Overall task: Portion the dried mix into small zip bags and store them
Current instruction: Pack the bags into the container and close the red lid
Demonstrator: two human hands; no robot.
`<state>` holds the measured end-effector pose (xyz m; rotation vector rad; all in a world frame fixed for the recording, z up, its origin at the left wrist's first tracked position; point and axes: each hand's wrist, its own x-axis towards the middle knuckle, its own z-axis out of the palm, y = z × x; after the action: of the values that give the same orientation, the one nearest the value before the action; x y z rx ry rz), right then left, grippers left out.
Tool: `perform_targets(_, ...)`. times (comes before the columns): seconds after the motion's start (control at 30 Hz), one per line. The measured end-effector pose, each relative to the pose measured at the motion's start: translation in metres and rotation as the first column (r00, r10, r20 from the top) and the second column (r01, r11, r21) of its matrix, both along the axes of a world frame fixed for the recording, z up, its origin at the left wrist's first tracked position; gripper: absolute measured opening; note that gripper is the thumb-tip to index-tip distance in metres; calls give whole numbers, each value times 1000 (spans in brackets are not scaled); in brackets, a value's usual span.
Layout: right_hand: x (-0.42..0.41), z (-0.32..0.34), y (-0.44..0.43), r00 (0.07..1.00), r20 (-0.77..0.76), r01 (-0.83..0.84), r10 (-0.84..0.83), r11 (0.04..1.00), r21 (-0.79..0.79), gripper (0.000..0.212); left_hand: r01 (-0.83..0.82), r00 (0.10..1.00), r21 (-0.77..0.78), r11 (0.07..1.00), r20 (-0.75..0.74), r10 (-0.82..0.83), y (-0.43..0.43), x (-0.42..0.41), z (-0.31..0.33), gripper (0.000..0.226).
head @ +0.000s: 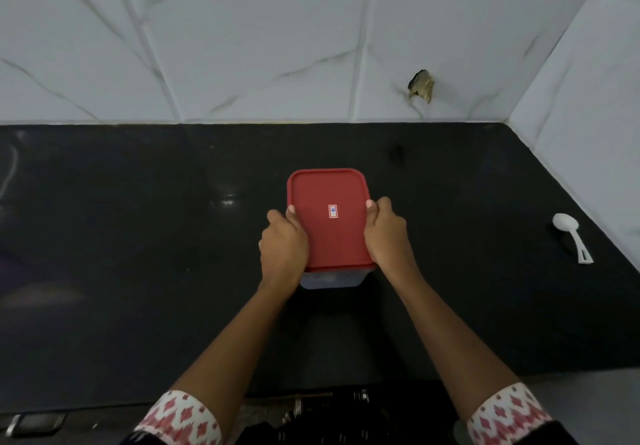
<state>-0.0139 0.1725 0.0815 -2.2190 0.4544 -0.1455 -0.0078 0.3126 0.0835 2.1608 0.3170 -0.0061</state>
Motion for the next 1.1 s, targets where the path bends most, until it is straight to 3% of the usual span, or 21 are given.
perform_targets(0.17,-1,3,-7,996,-83,-30,36,997,68,34,9,1000,107,994,-17,-7,4,-2,5,30)
perform_targets(0.33,0,12,-26,994,-100,-26,32,997,69,42,-3,981,411,912,177,-77,-6,2,15,51)
perform_targets(0.5,-3,23,-65,999,-24,-31,32,997,77,36,134,929,434,891,259,-266,-58,2,24,57)
perform_targets(0.73,-10,27,-163,997,-8,80,-79,987,141,30,403,774,368,838,351,-527,-165,-7,25,50)
perform_targets(0.83,-13,28,-209,989,-2,150,-151,977,149,29,534,767,244,810,263,-585,-214,-6,21,50)
perform_targets(0.97,-17,27,-267,970,-19,242,-241,961,135,28,683,730,11,730,39,-683,-276,-3,8,46)
perform_targets(1.1,-25,19,-318,942,-22,332,-334,924,187,27,723,678,-111,682,-74,-731,-331,-4,-4,46)
